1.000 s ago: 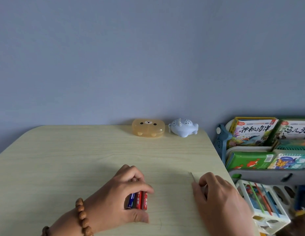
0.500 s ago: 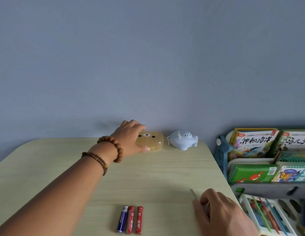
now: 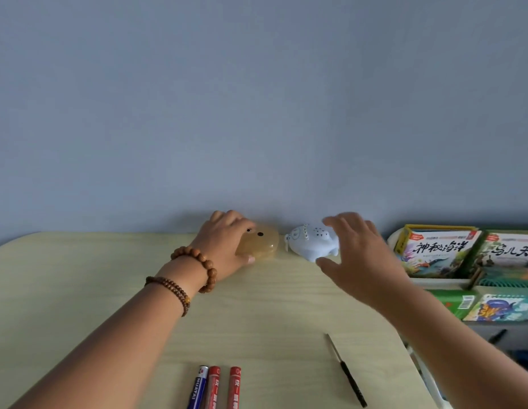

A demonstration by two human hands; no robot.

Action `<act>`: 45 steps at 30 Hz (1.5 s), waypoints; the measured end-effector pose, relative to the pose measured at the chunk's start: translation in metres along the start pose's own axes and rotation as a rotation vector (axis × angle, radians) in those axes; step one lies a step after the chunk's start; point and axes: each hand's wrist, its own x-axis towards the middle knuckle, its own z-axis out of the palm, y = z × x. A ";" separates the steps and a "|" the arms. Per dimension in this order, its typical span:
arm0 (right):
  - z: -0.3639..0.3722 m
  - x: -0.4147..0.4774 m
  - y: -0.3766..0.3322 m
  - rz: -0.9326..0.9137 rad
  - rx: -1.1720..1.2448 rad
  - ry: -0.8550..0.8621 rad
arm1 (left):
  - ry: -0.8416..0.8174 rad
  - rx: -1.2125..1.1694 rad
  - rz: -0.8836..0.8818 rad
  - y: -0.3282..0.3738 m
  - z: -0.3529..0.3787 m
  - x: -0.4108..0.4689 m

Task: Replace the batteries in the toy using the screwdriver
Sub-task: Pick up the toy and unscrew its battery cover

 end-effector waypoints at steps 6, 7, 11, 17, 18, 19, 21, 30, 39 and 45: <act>0.024 0.038 0.013 -0.057 0.034 -0.263 | 0.093 -0.060 0.061 0.005 -0.008 -0.008; 0.025 0.036 0.013 -0.061 0.048 -0.250 | 0.103 -0.074 0.079 0.007 -0.010 -0.011; 0.024 0.015 0.011 -0.127 0.132 -0.168 | 0.126 -0.127 0.171 0.020 -0.017 -0.028; 0.001 -0.043 0.000 -0.260 0.186 -0.098 | 0.060 -0.111 0.322 0.046 -0.011 -0.055; -0.002 -0.052 -0.003 -0.274 0.206 -0.090 | 0.041 -0.131 0.335 0.050 -0.010 -0.060; -0.006 -0.060 -0.006 -0.281 0.230 -0.083 | 0.024 -0.164 0.344 0.055 -0.009 -0.064; -0.010 -0.075 -0.012 -0.284 0.264 -0.072 | -0.015 -0.269 0.337 0.065 -0.008 -0.075; -0.007 -0.120 -0.019 -0.305 0.278 -0.133 | -0.076 -0.460 0.271 0.072 -0.003 -0.120; -0.010 -0.140 -0.025 -0.276 0.215 -0.220 | -0.115 -0.450 0.249 0.075 -0.004 -0.139; -0.018 -0.146 -0.019 -0.153 0.552 -0.239 | -0.050 -0.592 0.208 0.075 -0.016 -0.157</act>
